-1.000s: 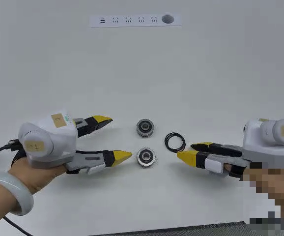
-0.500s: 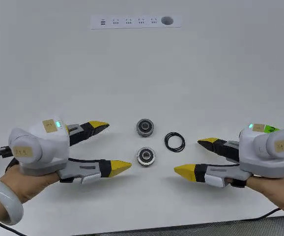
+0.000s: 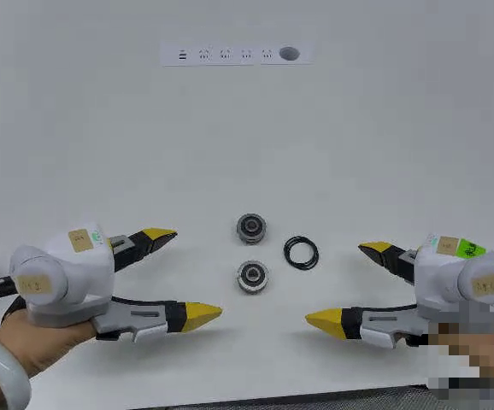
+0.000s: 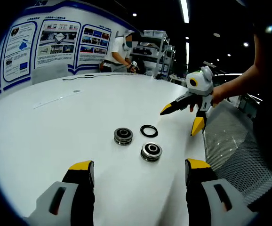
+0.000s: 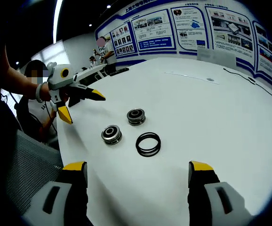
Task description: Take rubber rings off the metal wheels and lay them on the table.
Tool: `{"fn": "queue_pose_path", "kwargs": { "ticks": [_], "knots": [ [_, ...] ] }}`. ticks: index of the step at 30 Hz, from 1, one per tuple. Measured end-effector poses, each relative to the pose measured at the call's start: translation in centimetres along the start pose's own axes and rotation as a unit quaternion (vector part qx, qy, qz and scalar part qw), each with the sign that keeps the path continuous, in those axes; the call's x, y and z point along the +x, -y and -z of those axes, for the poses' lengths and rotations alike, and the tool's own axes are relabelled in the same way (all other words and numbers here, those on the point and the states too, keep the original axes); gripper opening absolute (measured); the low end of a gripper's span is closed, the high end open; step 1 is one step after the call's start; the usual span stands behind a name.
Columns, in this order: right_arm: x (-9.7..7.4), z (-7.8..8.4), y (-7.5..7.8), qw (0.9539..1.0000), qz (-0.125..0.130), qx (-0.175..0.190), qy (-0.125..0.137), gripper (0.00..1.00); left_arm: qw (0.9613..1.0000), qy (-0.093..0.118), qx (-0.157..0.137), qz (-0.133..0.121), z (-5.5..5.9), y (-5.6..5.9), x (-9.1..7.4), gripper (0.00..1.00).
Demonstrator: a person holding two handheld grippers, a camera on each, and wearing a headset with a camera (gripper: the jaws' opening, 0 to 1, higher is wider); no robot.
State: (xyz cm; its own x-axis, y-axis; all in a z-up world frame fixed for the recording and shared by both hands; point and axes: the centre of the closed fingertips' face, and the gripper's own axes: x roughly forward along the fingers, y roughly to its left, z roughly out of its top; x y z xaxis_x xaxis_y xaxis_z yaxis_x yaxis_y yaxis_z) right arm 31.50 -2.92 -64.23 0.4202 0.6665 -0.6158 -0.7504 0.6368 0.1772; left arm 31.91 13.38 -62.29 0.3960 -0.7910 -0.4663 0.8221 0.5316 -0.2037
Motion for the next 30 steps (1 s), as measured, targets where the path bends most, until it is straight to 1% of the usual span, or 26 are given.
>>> {"fn": "queue_pose_path", "kwargs": {
  "ticks": [3, 6, 8, 11, 14, 18, 20, 25, 28, 30],
  "knots": [
    [-0.3, 0.2, -0.1, 0.9999, 0.002, -0.011, 0.000, 0.95, 1.0000, 0.000, 0.002, -0.004, 0.2, 0.3, -0.3, 0.82],
    [-0.5, 0.3, -0.3, 0.9996, 0.003, -0.026, 0.002, 0.99, 1.0000, 0.003, 0.002, -0.007, 0.3, 0.5, -0.5, 0.86],
    [-0.6, 0.5, -0.3, 0.9996, 0.003, -0.029, -0.004, 0.99, 1.0000, 0.003, 0.002, -0.009, 0.5, 0.6, -0.8, 0.87],
    [-0.9, 0.6, -0.4, 0.9994, 0.003, -0.035, -0.002, 0.99, 0.9998, 0.003, 0.003, -0.018, 1.0, 0.4, -1.1, 0.90],
    [-1.2, 0.5, -0.2, 0.9990, 0.010, -0.043, 0.001, 0.99, 0.9997, 0.004, -0.001, -0.022, 1.2, 0.5, -1.5, 0.94],
    [-1.4, 0.4, -0.2, 0.9991, 0.011, -0.041, 0.006, 0.99, 0.9995, 0.011, 0.001, -0.029, 1.4, 0.6, -1.8, 0.97],
    [-1.5, 0.6, -0.3, 0.9988, 0.010, -0.047, 0.002, 0.99, 0.9994, 0.013, -0.003, -0.033, 1.5, 0.6, -1.9, 0.99],
    [-1.6, 0.7, -0.6, 0.9984, 0.009, -0.056, -0.002, 0.99, 0.9990, 0.017, -0.001, -0.042, 1.5, 1.0, -2.3, 1.00],
    [-1.7, 0.7, -0.6, 0.9983, 0.010, -0.058, -0.002, 0.99, 0.9988, 0.019, 0.001, -0.046, 1.6, 1.0, -2.5, 1.00],
    [-1.7, 0.6, -0.6, 0.9982, 0.010, -0.059, -0.001, 0.99, 0.9983, 0.025, 0.005, -0.053, 1.4, 0.8, -2.7, 1.00]
  ]
}}
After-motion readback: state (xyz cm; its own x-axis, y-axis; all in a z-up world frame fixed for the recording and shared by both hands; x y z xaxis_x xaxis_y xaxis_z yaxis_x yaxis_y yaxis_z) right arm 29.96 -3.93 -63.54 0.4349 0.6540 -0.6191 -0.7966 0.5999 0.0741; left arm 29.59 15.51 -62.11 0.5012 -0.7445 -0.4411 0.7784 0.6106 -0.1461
